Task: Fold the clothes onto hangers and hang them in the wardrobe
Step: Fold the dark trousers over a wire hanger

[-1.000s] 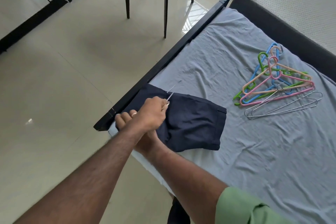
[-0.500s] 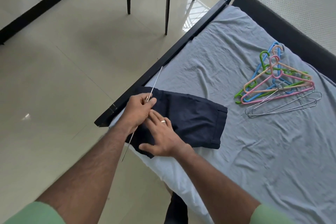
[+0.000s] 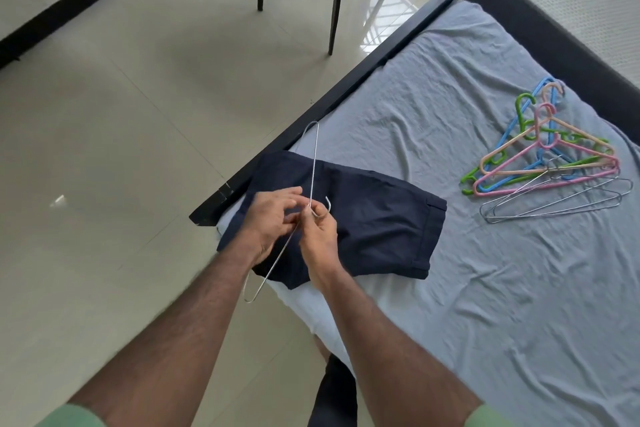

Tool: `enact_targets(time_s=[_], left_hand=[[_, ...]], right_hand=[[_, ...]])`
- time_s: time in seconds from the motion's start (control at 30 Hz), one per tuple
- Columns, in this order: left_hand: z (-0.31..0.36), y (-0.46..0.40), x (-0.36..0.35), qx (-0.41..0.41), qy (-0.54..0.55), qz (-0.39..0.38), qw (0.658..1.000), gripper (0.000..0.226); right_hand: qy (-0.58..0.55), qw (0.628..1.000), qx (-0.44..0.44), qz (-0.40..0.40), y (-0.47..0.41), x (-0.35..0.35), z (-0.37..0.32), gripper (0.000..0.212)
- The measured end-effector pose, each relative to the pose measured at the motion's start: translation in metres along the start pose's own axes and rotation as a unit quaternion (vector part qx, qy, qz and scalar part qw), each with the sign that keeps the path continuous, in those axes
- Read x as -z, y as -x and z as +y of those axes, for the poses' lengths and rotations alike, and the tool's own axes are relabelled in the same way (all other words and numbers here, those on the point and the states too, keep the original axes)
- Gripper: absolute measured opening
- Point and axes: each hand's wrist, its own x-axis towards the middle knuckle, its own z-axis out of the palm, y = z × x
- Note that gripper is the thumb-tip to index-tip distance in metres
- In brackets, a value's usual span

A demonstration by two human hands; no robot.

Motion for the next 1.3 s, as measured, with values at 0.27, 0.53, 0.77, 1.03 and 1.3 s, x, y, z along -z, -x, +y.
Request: enact_targets(time_s=[0.27, 0.53, 0.77, 1.03, 1.3], left_hand=[[-0.052, -0.036, 0.062, 0.108, -0.212, 0.191, 0.952, 0.092], [-0.047, -0.037, 0.077, -0.064, -0.111, 0.187, 0.974, 0.011], [-0.008, -0.045, 0.122, -0.1, -0.117, 0.211, 0.965, 0.012], [-0.034, -0.043, 0.135, -0.018, -0.205, 0.207, 0.956, 0.006], [0.007, -0.009, 0.106, -0.094, -0.035, 0.095, 0.99, 0.023]], right_hand=[[-0.008, 0.999, -0.038, -0.009, -0.003, 0.02, -0.014, 0.013], [0.059, 0.997, -0.032, 0.033, -0.012, 0.035, -0.012, 0.017], [0.093, 0.986, -0.019, 0.138, -0.021, 0.082, -0.02, 0.019], [0.106, 0.994, 0.007, 0.028, -0.008, 0.085, -0.016, 0.015], [0.22, 0.975, 0.01, -0.03, -0.014, 0.032, -0.024, 0.021]])
